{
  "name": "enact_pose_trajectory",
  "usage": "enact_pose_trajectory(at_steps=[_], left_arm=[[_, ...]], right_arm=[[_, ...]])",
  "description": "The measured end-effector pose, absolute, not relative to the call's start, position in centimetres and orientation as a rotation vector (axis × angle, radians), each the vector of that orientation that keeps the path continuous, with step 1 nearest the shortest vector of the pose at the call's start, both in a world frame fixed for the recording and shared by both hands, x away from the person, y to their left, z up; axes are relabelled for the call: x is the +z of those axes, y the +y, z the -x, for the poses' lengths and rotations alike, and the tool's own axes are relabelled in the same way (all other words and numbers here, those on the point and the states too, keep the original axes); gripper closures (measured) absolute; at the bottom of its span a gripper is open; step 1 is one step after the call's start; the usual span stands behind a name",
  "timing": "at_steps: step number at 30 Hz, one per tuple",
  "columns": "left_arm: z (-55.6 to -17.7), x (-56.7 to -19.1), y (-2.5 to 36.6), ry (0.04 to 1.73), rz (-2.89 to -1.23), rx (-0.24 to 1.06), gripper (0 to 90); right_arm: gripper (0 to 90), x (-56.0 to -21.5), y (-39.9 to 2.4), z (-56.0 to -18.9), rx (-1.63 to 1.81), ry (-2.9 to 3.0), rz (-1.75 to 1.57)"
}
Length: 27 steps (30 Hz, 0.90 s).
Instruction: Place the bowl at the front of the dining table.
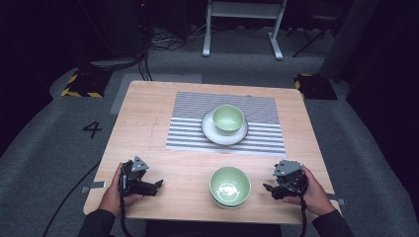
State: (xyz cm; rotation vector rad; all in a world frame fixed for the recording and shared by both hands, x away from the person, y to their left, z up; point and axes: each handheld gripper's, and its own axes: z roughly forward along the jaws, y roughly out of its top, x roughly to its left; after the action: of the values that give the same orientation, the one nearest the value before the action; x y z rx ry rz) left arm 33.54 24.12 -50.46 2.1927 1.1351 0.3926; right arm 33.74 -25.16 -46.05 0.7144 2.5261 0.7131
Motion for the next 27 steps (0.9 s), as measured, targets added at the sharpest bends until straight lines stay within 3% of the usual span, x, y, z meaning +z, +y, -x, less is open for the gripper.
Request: enact_pose_trajectory(at_steps=[14, 27], left_arm=[[-33.5, -50.5, 24.1, 1.135, -2.192, 0.392, 0.0], [-33.6, -50.5, 24.1, 1.129, -2.193, 0.395, 0.0]], right_arm=[[20.9, -48.1, -26.6, -32.9, 0.722, 2.526, -0.799], [20.3, -49.5, -29.7, -31.7, 0.949, 2.487, -0.935]])
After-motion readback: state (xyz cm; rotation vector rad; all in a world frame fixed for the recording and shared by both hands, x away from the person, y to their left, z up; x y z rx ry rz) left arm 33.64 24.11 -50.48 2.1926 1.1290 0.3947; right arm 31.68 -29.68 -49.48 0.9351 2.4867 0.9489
